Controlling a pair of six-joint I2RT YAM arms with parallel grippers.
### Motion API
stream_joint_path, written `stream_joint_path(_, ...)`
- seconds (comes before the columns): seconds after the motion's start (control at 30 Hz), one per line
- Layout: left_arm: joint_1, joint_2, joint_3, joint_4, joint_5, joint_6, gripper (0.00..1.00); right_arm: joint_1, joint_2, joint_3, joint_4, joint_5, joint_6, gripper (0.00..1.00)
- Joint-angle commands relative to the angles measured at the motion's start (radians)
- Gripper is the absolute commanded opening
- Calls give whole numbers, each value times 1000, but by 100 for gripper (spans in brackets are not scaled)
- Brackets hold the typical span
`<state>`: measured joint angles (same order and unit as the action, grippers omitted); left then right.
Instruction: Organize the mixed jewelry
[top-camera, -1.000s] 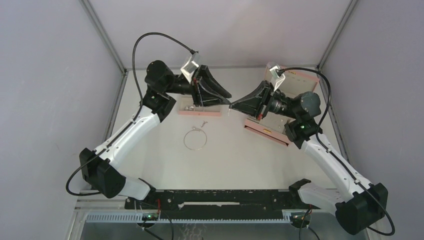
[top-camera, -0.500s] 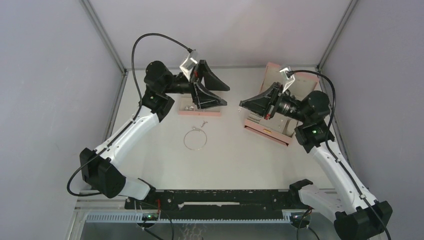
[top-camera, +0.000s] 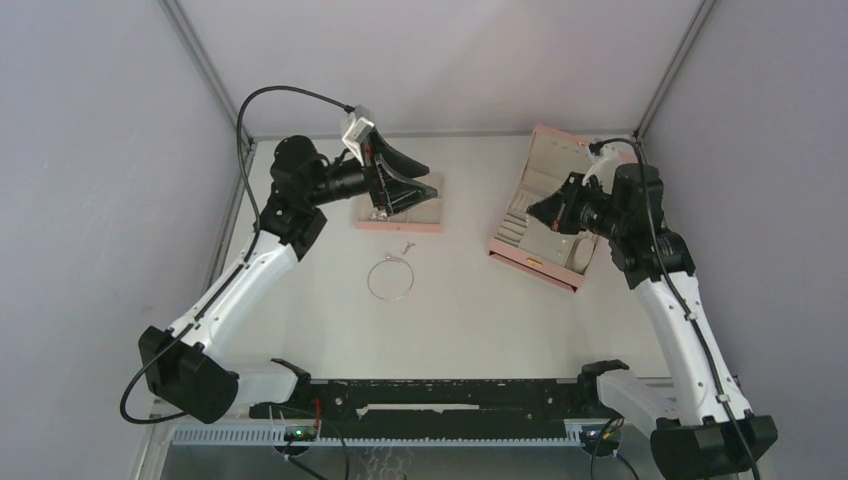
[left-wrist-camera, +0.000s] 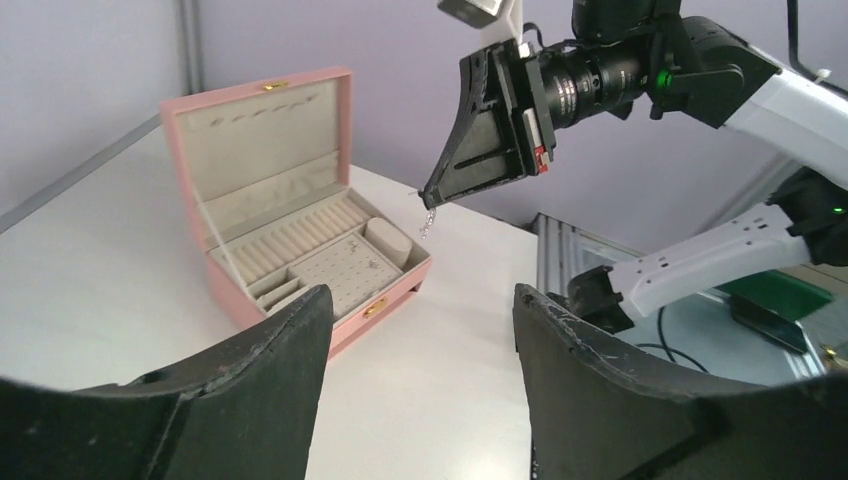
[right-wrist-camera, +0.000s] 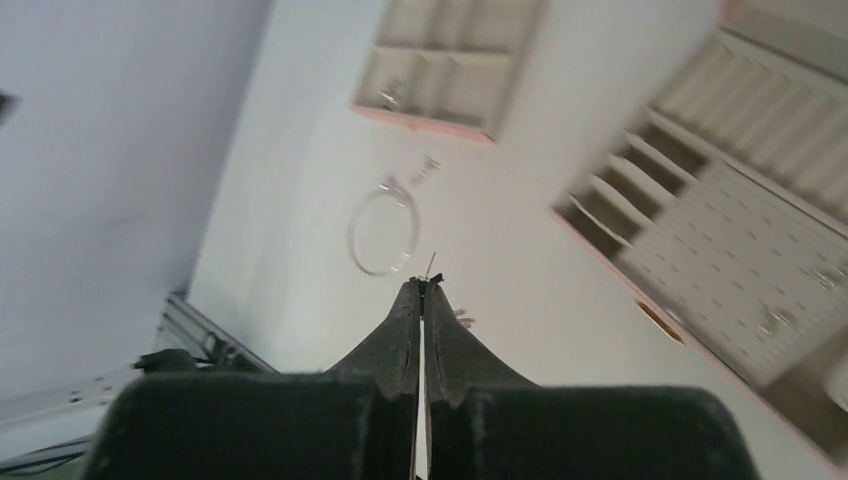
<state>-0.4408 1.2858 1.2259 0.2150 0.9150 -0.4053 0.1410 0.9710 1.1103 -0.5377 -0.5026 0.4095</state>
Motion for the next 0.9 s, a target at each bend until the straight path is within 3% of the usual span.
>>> stream_joint_path(0.0, 2, -64, -29, -99, -110, 111, 71, -44, 74, 58, -223, 107, -157, 0)
stream_joint_path(0.33, 4, -92, -60, -199, -143, 212, 70, -62, 332, 195, -430, 249, -391, 0)
stream_joint_path(0.67, 4, -102, -88, -271, -202, 281, 69, -36, 648, 414, -564, 362, -402, 0)
stream_joint_path(0.87, 4, -124, -109, -276, -206, 286, 69, -21, 705, 432, -564, 397, -468, 0)
